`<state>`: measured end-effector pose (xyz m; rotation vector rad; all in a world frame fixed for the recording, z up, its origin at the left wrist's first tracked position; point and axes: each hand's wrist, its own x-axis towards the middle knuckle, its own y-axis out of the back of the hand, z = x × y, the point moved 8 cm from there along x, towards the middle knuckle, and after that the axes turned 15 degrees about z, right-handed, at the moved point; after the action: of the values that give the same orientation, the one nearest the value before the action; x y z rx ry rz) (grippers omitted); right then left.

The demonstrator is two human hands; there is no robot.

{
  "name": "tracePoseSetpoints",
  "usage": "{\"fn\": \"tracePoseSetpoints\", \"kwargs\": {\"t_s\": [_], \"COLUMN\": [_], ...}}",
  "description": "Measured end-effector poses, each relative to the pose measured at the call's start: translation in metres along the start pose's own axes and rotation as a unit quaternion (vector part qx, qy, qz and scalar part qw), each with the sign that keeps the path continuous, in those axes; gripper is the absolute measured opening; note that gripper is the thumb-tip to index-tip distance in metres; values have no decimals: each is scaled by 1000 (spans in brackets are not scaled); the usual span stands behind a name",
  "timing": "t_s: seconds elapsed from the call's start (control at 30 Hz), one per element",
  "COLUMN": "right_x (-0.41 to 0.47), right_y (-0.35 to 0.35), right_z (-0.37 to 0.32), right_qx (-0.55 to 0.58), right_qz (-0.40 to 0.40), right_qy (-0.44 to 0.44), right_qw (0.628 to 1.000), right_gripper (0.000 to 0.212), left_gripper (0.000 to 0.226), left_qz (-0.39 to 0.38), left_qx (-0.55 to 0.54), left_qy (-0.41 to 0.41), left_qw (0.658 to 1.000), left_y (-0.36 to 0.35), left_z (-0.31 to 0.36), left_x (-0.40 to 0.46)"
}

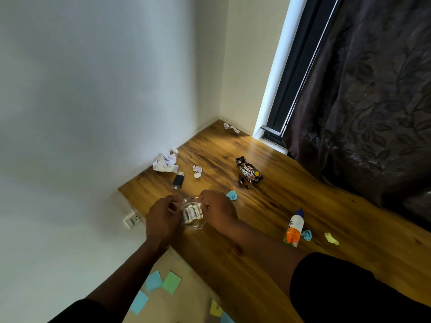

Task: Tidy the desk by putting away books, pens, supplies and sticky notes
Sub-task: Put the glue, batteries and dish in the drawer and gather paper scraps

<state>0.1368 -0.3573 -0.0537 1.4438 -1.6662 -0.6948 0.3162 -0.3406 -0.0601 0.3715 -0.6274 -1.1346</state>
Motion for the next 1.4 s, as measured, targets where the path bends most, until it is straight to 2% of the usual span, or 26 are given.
{"fn": "tracePoseSetpoints", "kwargs": {"t_s": [0.1,0.2,0.33,0.47,0.6,0.73,0.9,1.0,1.07,1.1,1.17,1.3,1.37,1.4], "right_x": [-12,-25,-36,-41,-51,-74,-120,-156,-181,-193,-213,-247,-268,-279], "right_y": [1,-1,-1,0,1,8,22,32,32,30,23,13,-6,-17], "right_z": [5,5,-2,-8,-11,-12,-11,-15,-21,-23,-23,-17,-4,4], "right_qx": [-2,-9,-37,-65,-73,-33,-36,-46,-25,-4,40,57,89,115], "right_qz": [22,20,27,10,-18,-13,-3,-4,34,57,80,94,65,39], "right_qy": [-10,-8,12,7,-5,-10,-53,-74,-58,-57,-86,-151,-212,-252], "right_qw": [1000,1000,999,998,997,999,998,996,997,997,992,982,971,960], "right_gripper": [24,34,33,32,47,57,61,75,48,39,37,29,28,26], "left_gripper": [43,54,57,52,47,54,69,65,44,35,31,6,12,15], "left_qz": [-31,-46,-56,-51,-34,-31,-74,-108,-134,-142,-142,-118,-170,-206], "left_qx": [25,35,6,-13,-39,-30,82,77,79,84,84,64,49,5], "left_qy": [-8,7,58,81,101,99,-40,-102,-186,-202,-202,-111,16,128], "left_qw": [999,998,997,995,994,994,993,986,970,965,965,985,984,970], "left_y": [-8,-14,-19,-19,-15,-7,2,14,18,21,26,37,27,19], "left_z": [-5,-9,-23,-26,-24,-22,1,22,31,31,27,21,-6,-22], "left_x": [-13,-15,-10,-11,-21,-33,-71,-117,-153,-167,-187,-202,-208,-214]}}
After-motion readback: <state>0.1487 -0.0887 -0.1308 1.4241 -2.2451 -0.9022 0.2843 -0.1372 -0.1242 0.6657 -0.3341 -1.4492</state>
